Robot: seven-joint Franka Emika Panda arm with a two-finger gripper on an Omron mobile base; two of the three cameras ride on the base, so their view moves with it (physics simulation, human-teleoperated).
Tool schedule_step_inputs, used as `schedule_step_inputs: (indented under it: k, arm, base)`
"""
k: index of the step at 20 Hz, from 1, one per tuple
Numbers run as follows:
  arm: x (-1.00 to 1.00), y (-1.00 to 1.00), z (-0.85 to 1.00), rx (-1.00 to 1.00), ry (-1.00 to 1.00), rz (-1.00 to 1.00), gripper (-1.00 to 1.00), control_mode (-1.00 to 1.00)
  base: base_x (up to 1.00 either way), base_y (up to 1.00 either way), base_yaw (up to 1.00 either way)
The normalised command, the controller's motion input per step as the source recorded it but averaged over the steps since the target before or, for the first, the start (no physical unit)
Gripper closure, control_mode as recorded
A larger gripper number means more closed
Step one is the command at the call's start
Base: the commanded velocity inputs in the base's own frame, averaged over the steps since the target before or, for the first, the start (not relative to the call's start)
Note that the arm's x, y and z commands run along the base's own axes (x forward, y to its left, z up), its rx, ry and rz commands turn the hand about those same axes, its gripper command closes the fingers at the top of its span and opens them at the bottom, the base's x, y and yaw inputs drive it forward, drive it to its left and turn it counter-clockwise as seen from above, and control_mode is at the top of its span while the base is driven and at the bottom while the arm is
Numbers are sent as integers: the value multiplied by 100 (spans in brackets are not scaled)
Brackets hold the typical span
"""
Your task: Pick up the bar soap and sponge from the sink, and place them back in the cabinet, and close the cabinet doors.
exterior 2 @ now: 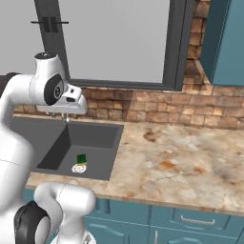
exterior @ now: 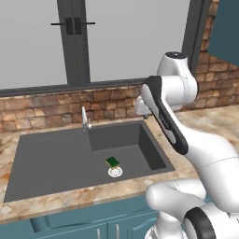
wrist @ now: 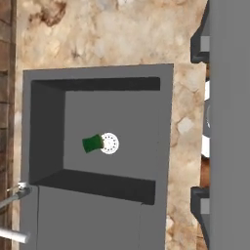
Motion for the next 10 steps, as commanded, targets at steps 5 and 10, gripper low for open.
schedule_step_inputs:
  k: [5, 10]
  arm:
    - [14, 6, -48, 0, 9, 7, -100, -100]
    - [25, 8, -45, 0, 7, 7, -100, -100]
  base:
    - [0, 0, 0]
    - [0, 0, 0]
